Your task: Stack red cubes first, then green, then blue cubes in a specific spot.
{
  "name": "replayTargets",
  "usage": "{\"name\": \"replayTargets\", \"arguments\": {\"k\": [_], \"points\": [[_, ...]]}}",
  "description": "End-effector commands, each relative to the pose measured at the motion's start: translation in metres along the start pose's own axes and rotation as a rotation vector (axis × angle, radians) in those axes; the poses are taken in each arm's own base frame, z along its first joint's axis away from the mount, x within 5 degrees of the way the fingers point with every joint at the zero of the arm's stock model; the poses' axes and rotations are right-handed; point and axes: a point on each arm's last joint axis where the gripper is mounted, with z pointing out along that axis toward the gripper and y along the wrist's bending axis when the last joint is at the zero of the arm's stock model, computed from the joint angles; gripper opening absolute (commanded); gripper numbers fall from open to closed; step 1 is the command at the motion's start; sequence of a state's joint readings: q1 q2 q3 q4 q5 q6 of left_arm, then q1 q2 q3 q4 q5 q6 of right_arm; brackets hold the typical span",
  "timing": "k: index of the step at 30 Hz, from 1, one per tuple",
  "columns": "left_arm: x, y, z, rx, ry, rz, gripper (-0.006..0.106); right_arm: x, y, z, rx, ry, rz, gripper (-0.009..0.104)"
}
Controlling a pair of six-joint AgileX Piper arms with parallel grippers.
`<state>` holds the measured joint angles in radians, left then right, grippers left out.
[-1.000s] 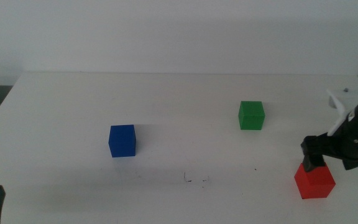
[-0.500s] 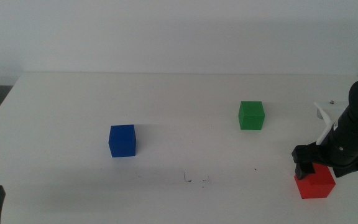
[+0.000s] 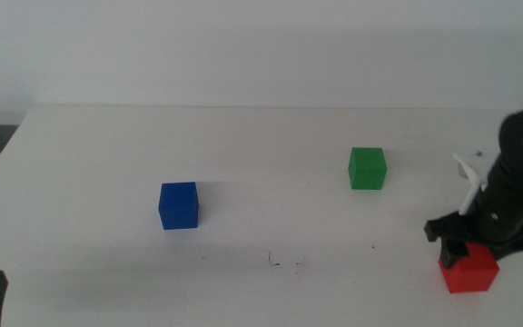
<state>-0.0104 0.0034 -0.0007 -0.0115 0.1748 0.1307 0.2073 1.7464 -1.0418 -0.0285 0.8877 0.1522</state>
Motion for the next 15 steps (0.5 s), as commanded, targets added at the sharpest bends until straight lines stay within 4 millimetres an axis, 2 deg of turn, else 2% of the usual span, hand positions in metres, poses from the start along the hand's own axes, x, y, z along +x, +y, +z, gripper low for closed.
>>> {"name": "replayTargets", "arguments": {"k": [1, 4, 8, 15], "points": [[-0.001, 0.0, 0.0, -0.002, -0.016, -0.005, 0.094, -0.005, 0.009, -0.018, 0.03, -0.02, -0.006, -0.001], [-0.001, 0.0, 0.0, -0.002, -0.016, -0.005, 0.094, -0.015, 0.033, -0.044, 0.048, -0.042, 0.05, -0.001], [-0.001, 0.0, 0.0, -0.002, -0.016, -0.005, 0.094, -0.03, 0.085, -0.069, 0.022, -0.109, 0.012, -0.001], [-0.001, 0.0, 0.0, -0.002, -0.016, -0.005, 0.094, -0.046, 0.164, -0.066, -0.021, -0.125, -0.045, -0.001]]}}
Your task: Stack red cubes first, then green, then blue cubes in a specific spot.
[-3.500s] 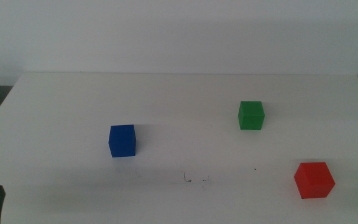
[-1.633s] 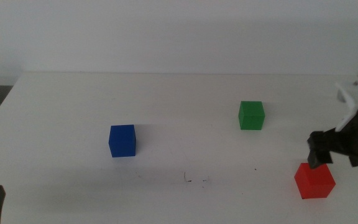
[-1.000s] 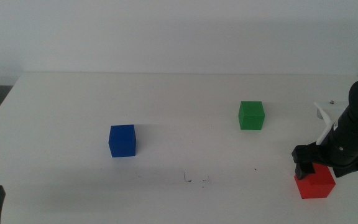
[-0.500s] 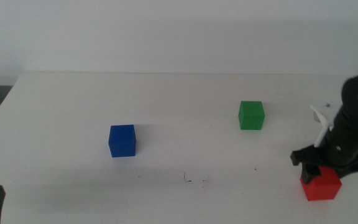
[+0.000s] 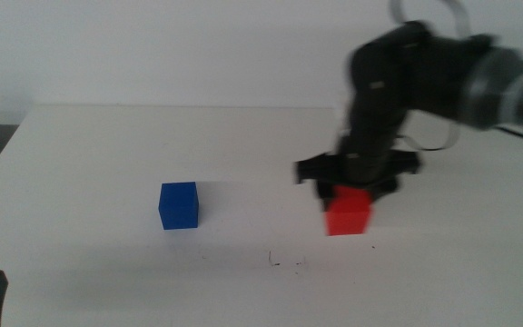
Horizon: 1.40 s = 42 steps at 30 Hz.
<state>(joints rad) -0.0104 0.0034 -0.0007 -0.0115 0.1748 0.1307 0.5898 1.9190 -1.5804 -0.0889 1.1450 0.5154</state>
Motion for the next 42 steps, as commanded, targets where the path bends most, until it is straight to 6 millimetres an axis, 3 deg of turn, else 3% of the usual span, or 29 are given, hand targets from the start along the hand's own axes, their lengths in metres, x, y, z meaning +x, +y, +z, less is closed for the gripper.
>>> {"name": "replayTargets", "arguments": {"k": [1, 8, 33, 34, 35, 36, 39, 42], "points": [[-0.001, 0.0, 0.0, -0.002, -0.016, -0.005, 0.094, -0.003, 0.025, 0.006, 0.0, -0.001, -0.007, -0.001], [-0.001, 0.0, 0.0, -0.002, -0.016, -0.005, 0.094, -0.006, 0.065, 0.026, -0.015, 0.016, 0.029, -0.001], [-0.001, 0.0, 0.0, -0.002, -0.016, -0.005, 0.094, -0.002, 0.078, 0.077, 0.03, 0.063, 0.076, -0.001], [-0.001, 0.0, 0.0, -0.002, -0.016, -0.005, 0.094, -0.002, 0.078, 0.077, 0.03, 0.063, 0.076, 0.004], [-0.001, 0.0, 0.0, -0.002, -0.016, -0.005, 0.094, -0.002, 0.078, 0.076, 0.029, 0.064, 0.076, 0.053], [-0.001, 0.0, 0.0, -0.002, -0.016, -0.005, 0.094, -0.002, 0.077, 0.075, 0.029, 0.064, 0.074, 0.064], [-0.001, 0.0, 0.0, -0.002, -0.016, -0.005, 0.094, -0.003, 0.077, 0.061, 0.012, 0.043, 0.047, 0.089], [-0.001, 0.0, 0.0, -0.002, -0.016, -0.005, 0.094, -0.001, 0.074, 0.031, 0.016, -0.001, 0.0, 0.093]]}}
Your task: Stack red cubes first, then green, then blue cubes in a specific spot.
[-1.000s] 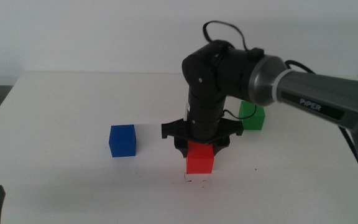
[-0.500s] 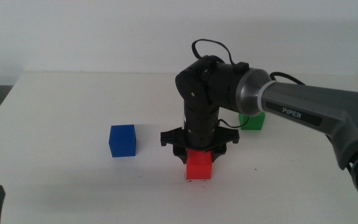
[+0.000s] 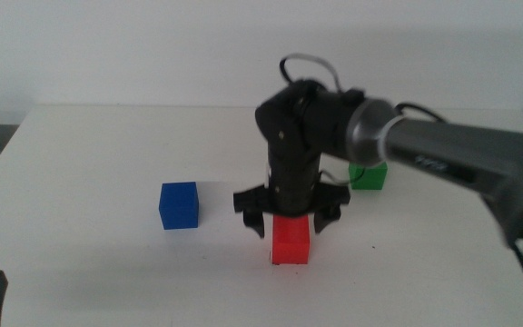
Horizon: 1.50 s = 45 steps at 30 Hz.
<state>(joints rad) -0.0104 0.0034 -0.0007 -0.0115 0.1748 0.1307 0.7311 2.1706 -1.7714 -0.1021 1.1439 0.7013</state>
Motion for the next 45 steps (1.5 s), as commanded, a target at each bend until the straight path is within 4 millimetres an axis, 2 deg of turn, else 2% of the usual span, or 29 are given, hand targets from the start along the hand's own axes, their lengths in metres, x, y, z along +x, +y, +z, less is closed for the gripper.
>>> {"name": "replayTargets", "arguments": {"k": [1, 5, 7, 10, 13, 16, 20, 27, 45], "points": [[-0.001, 0.0, 0.0, -0.002, -0.016, -0.005, 0.094, 0.003, -0.006, -0.041, 0.006, -0.063, -0.047, 0.093], [-0.001, 0.0, 0.0, -0.002, -0.016, -0.005, 0.094, 0.002, -0.026, -0.088, -0.01, -0.145, -0.111, 0.093], [-0.001, 0.0, 0.0, -0.002, -0.016, -0.005, 0.094, -0.006, -0.044, -0.102, -0.018, -0.171, -0.129, 0.093], [-0.001, 0.0, 0.0, -0.002, -0.016, -0.005, 0.094, -0.023, -0.075, -0.102, 0.013, -0.183, -0.102, 0.093], [-0.001, 0.0, 0.0, -0.002, -0.016, -0.005, 0.094, -0.041, -0.109, -0.092, 0.052, -0.172, -0.073, 0.093], [-0.001, 0.0, 0.0, -0.002, -0.016, -0.005, 0.094, -0.063, -0.125, -0.079, 0.032, -0.262, -0.065, 0.093], [-0.001, 0.0, 0.0, -0.002, -0.016, -0.005, 0.094, -0.082, -0.134, -0.059, 0.018, -0.332, -0.047, 0.093], [-0.001, 0.0, 0.0, -0.002, -0.016, -0.005, 0.094, -0.092, -0.144, -0.022, 0.062, -0.291, 0.02, 0.093], [-0.001, 0.0, 0.0, -0.002, -0.016, -0.005, 0.094, -0.096, -0.144, 0.011, 0.09, -0.268, 0.054, 0.093]]}}
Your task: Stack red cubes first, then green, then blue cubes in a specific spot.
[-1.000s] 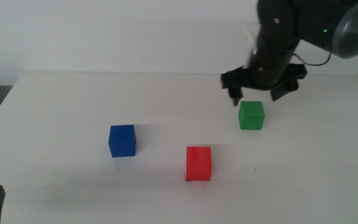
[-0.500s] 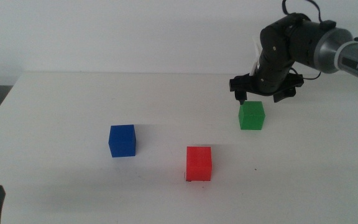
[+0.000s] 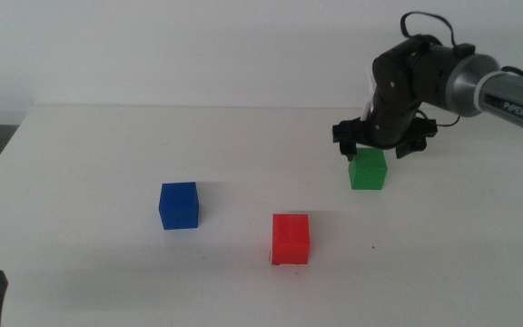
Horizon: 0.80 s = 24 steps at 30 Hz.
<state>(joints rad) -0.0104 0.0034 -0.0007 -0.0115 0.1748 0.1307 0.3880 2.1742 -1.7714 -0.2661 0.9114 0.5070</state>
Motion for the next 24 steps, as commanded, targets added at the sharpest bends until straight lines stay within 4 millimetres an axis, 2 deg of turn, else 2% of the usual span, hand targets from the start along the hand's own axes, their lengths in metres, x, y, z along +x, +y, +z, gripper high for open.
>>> {"name": "replayTargets", "arguments": {"k": [1, 6, 10, 12, 17, 20, 24], "points": [[-0.001, 0.0, 0.0, -0.002, -0.016, -0.005, 0.094, -0.002, -0.004, 0.006, 0.008, -0.009, 0.0, 0.093], [-0.001, 0.0, 0.0, -0.002, -0.016, -0.005, 0.094, 0.0, 0.0, 0.022, 0.004, -0.004, -0.008, 0.089], [-0.001, 0.0, 0.0, -0.002, -0.016, -0.005, 0.094, 0.001, 0.001, 0.029, -0.002, -0.008, -0.011, 0.079], [-0.001, 0.0, 0.0, -0.002, -0.016, -0.005, 0.094, 0.001, 0.002, 0.03, -0.003, -0.01, -0.011, 0.067], [-0.001, 0.0, 0.0, -0.002, -0.016, -0.005, 0.094, 0.001, 0.001, 0.028, -0.003, -0.011, 0.016, 0.025], [-0.001, 0.0, 0.0, -0.002, -0.016, -0.005, 0.094, 0.0, 0.002, 0.01, 0.004, -0.007, 0.015, 0.008], [-0.001, 0.0, 0.0, -0.002, -0.016, -0.005, 0.094, 0.003, 0.015, -0.044, 0.015, -0.042, -0.006, 0.007]]}}
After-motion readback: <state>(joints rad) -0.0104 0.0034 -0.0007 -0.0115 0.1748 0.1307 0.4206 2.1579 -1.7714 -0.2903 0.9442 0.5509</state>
